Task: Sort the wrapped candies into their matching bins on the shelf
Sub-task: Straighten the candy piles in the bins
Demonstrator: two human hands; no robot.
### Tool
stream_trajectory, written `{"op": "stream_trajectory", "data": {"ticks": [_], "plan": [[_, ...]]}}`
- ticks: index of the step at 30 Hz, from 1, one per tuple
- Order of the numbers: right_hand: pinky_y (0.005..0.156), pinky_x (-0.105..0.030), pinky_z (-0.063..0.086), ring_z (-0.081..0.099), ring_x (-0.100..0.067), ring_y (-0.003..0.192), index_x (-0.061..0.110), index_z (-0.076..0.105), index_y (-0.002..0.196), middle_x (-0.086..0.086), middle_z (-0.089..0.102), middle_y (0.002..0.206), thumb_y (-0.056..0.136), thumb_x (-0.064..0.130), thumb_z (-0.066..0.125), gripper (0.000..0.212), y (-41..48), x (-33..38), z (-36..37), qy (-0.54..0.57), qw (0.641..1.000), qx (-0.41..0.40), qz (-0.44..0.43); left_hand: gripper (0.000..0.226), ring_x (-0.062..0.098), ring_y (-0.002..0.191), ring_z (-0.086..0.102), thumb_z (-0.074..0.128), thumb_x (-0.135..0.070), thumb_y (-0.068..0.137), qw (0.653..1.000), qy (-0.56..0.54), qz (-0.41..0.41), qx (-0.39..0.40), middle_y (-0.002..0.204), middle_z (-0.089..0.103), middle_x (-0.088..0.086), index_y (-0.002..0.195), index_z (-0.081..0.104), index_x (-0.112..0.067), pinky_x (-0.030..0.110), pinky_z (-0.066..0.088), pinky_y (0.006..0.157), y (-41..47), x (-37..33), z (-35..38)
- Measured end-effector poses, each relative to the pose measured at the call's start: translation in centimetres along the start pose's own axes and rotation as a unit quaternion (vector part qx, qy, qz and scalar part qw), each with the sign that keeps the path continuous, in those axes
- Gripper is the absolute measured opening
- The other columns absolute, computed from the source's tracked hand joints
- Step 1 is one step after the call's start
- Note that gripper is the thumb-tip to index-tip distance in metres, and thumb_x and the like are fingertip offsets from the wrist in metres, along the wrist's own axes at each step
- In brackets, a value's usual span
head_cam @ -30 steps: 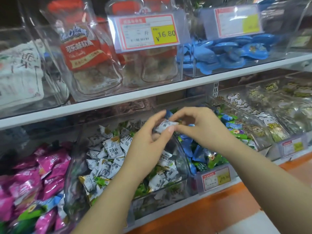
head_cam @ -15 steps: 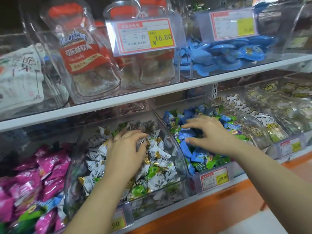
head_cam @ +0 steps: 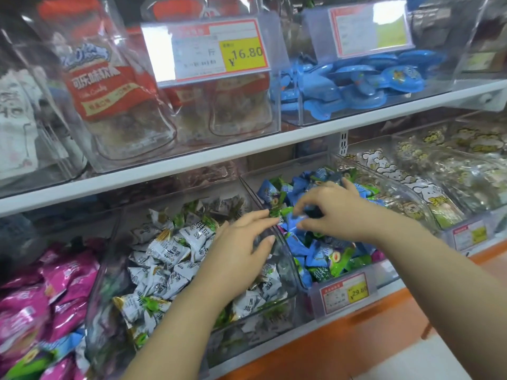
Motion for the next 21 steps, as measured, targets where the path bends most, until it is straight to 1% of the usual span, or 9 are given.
{"op": "stream_trajectory", "data": {"ticks": [2, 4, 7, 10, 12, 14, 16, 18, 21], "plan": [[0.115, -0.055, 0.006, 0.035, -0.020, 0.132, 0.036, 0.056, 0.124, 0.011, 0.055, 0.127, 0.091, 0.044, 0.054, 0.034, 1.1, 0.8, 0.3, -0.020, 0.999, -0.008, -0.024, 0.035, 0.001, 0.130, 0.036, 0.046, -0.032, 0.098, 1.000, 0.001, 0.000, 0.002, 0.142, 0.037, -0.024, 0.131, 0.050, -0.041, 0.044, 0.022, 0.115, 0.2, 0.1, 0.0], [0.114, -0.056, 0.006, 0.030, -0.022, 0.136, 0.037, 0.050, 0.132, 0.007, 0.051, 0.137, 0.094, 0.048, 0.047, 0.040, 2.2, 1.4, 2.2, -0.078, 0.995, 0.044, -0.045, 0.034, 0.001, 0.128, 0.037, 0.046, -0.032, 0.098, 1.000, -0.003, 0.000, 0.012, 0.141, 0.037, -0.025, 0.130, 0.051, -0.041, 0.045, 0.022, 0.115, 0.3, 0.2, 0.0], [0.115, -0.055, 0.002, 0.032, -0.020, 0.135, 0.038, 0.059, 0.122, 0.008, 0.057, 0.128, 0.093, 0.051, 0.046, 0.034, 2.9, 1.1, 4.0, -0.143, 0.981, 0.118, -0.060, 0.035, 0.001, 0.116, 0.047, 0.047, -0.032, 0.097, 0.999, -0.005, 0.002, 0.032, 0.139, 0.035, -0.029, 0.130, 0.050, -0.045, 0.037, 0.024, 0.115, 0.2, 0.5, 0.3], [0.116, -0.050, 0.002, 0.044, -0.010, 0.124, 0.039, 0.065, 0.112, 0.016, 0.063, 0.118, 0.089, 0.049, 0.054, 0.028, 2.2, -0.1, 4.0, -0.134, 0.974, 0.159, -0.085, 0.036, 0.002, 0.109, 0.050, 0.047, -0.032, 0.098, 0.999, -0.009, 0.004, 0.041, 0.131, 0.032, -0.035, 0.130, 0.049, -0.047, 0.021, 0.029, 0.100, 0.3, 0.9, 0.4], [0.113, -0.039, 0.017, 0.052, -0.006, 0.116, 0.037, 0.068, 0.109, 0.018, 0.064, 0.116, 0.087, 0.047, 0.058, 0.026, 1.4, -0.4, 3.5, -0.108, 0.973, 0.174, -0.102, 0.035, 0.002, 0.103, 0.050, 0.047, -0.032, 0.098, 0.999, -0.018, 0.002, 0.039, 0.129, 0.033, -0.036, 0.129, 0.050, -0.047, 0.017, 0.028, 0.092, 0.5, 1.0, 0.3], [0.096, -0.025, 0.039, 0.060, -0.005, 0.102, 0.029, 0.071, 0.107, 0.013, 0.068, 0.111, 0.086, 0.038, 0.064, 0.024, 1.4, 0.0, 2.2, -0.025, 0.984, 0.143, -0.103, 0.034, 0.001, 0.100, 0.049, 0.048, -0.032, 0.097, 0.999, -0.032, 0.001, 0.036, 0.130, 0.036, -0.036, 0.127, 0.052, -0.047, 0.017, 0.028, 0.090, 0.6, 1.1, 0.3], [0.084, -0.018, 0.044, 0.063, -0.006, 0.092, 0.021, 0.072, 0.108, 0.006, 0.071, 0.105, 0.086, 0.027, 0.066, 0.023, 2.3, 0.3, 0.0, 0.035, 0.994, 0.050, -0.090, 0.033, 0.003, 0.105, 0.050, 0.048, -0.032, 0.097, 0.999, -0.041, 0.001, 0.032, 0.125, 0.035, -0.037, 0.126, 0.052, -0.047, 0.019, 0.030, 0.092, 0.6, 1.2, 0.3], [0.088, -0.025, 0.046, 0.064, -0.013, 0.095, 0.018, 0.070, 0.112, 0.000, 0.071, 0.108, 0.089, 0.024, 0.063, 0.025, 3.5, 0.5, -1.0, 0.023, 0.996, -0.011, -0.080, 0.034, 0.003, 0.107, 0.050, 0.049, -0.033, 0.096, 0.999, -0.044, 0.004, 0.032, 0.124, 0.033, -0.038, 0.126, 0.051, -0.048, 0.021, 0.032, 0.092, 0.4, 1.1, 0.4], [0.090, -0.029, 0.045, 0.059, -0.021, 0.109, 0.021, 0.061, 0.125, -0.003, 0.064, 0.121, 0.092, 0.027, 0.058, 0.034, 5.3, 1.1, 0.8, -0.054, 0.996, 0.016, -0.067, 0.036, 0.000, 0.109, 0.048, 0.049, -0.033, 0.096, 0.999, -0.040, 0.007, 0.034, 0.126, 0.031, -0.039, 0.128, 0.049, -0.049, 0.027, 0.035, 0.101, 0.3, 1.1, 0.6]]}}
Point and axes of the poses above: each hand's wrist, its own y-axis towards the middle knuckle, its own z-axis out of the palm, x = y × z, the point moved 10 cm from there along y, towards the middle knuckle
